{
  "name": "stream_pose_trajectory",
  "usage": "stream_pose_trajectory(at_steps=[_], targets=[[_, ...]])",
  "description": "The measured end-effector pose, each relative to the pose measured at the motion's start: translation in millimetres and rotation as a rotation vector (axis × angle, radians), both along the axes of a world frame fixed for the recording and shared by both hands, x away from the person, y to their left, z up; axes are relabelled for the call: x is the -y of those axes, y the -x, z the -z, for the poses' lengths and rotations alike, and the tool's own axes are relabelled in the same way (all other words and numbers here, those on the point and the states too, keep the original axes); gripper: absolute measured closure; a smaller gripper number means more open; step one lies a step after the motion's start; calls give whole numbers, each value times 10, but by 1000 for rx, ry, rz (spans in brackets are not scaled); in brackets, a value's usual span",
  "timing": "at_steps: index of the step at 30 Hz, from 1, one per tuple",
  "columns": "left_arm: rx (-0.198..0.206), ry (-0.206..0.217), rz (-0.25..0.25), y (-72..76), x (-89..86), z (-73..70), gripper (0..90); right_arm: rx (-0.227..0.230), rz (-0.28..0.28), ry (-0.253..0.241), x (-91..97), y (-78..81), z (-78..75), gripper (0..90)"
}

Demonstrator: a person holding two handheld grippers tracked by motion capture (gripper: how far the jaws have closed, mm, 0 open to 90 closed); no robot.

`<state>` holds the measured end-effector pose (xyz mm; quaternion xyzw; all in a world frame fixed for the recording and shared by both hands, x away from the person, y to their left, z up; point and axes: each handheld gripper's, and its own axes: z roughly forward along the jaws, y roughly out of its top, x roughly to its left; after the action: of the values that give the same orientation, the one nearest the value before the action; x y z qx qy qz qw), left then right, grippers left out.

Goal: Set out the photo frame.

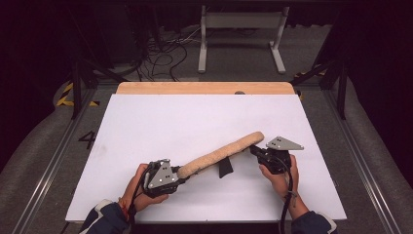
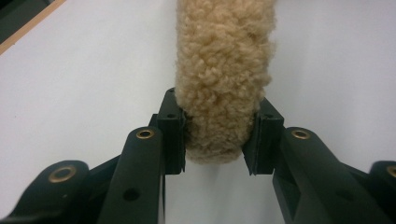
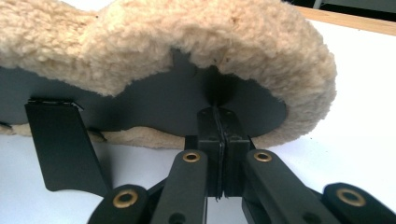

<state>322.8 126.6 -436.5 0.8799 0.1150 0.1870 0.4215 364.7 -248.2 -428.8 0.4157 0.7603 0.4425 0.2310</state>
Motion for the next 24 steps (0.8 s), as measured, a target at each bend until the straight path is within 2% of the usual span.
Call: stream_pose_trajectory(at_steps=[11, 20, 23, 24], targets=[[-15, 7, 13, 41, 52, 4, 651, 2, 17, 8, -85, -102, 48, 878], [-16, 10, 32, 70, 108, 8, 653, -6, 37, -11, -158, -194, 94, 876], [-18, 11, 32, 79, 123, 10, 652, -20, 24, -36, -177, -205, 99, 868], [-13, 10, 32, 81, 126, 9, 652, -17, 10, -19, -208, -200, 96, 863]])
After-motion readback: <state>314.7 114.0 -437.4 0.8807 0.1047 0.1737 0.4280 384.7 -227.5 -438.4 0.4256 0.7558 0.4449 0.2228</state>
